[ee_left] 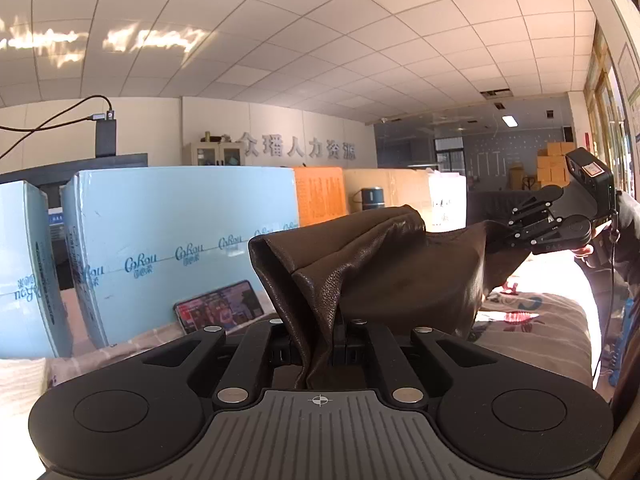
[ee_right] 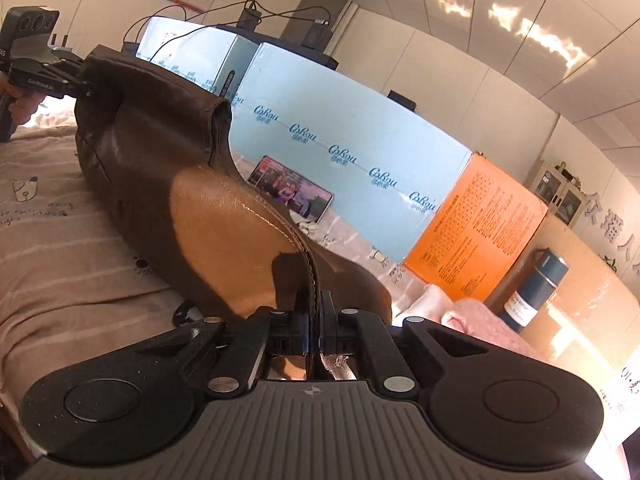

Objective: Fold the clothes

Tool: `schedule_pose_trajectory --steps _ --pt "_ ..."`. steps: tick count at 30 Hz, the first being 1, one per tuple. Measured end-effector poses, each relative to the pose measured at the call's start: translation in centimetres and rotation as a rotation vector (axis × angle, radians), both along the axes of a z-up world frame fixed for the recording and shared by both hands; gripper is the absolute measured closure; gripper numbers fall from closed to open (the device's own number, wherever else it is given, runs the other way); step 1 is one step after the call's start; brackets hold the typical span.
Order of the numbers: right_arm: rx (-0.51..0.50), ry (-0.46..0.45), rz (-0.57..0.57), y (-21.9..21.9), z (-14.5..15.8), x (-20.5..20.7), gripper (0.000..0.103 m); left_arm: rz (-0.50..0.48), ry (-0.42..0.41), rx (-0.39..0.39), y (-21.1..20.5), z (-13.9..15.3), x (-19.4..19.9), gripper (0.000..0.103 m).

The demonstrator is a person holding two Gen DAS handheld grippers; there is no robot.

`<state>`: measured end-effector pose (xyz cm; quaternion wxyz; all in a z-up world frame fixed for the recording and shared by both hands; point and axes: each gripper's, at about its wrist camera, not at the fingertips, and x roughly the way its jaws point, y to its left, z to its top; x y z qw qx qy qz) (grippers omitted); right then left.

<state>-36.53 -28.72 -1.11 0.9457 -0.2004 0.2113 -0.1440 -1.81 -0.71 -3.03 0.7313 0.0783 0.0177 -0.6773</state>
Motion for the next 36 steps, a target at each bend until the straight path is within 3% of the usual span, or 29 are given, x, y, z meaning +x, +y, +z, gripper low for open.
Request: schedule_pose_trajectory --steps 5,11,15,18,20,22,24,25,27,29,36 --pt "0.040 -0.016 0.031 -5.2 1.1 5.7 0.099 0.051 0.065 0.007 -3.7 0.0 4.3 0.096" --pt "0.110 0.124 0.034 -10.1 -0.9 12.2 0.099 0.111 0.151 0.140 -8.3 -2.9 8.6 0.096" --pt "0.129 0.195 0.039 -11.4 -2.9 14.3 0.099 0.134 0.210 0.215 -10.0 -4.9 10.3 0.095" --pt "0.157 0.177 0.021 -12.4 -3.9 14.5 0.094 0.173 0.268 0.248 -10.5 -5.4 11.1 0.087" --pt "0.169 0.128 -0.022 -12.8 -4.4 14.5 0.062 0.191 0.317 0.249 -10.4 -5.4 11.6 0.079" --pt "0.185 0.063 -0.053 -13.5 -4.6 14.6 0.045 0.204 0.370 0.241 -10.1 -5.5 12.1 0.058" --pt "0.225 0.009 -0.068 -13.8 -4.6 14.0 0.036 0.190 0.448 0.228 -9.9 -5.6 12.9 0.022" --pt "0.250 -0.011 -0.072 -14.0 -4.4 13.7 0.029 0.191 0.479 0.224 -9.8 -5.7 13.1 0.019" --pt "0.294 -0.049 -0.075 -14.2 -4.2 12.9 0.027 0.211 0.484 0.222 -9.5 -5.6 13.1 0.019" --pt "0.335 -0.095 -0.095 -14.3 -3.9 12.0 0.019 0.234 0.509 0.218 -9.2 -5.6 13.1 0.017" --pt "0.418 -0.263 -0.298 -15.0 -3.0 8.9 0.015 0.400 0.536 0.247 -8.7 -6.0 12.8 0.015"
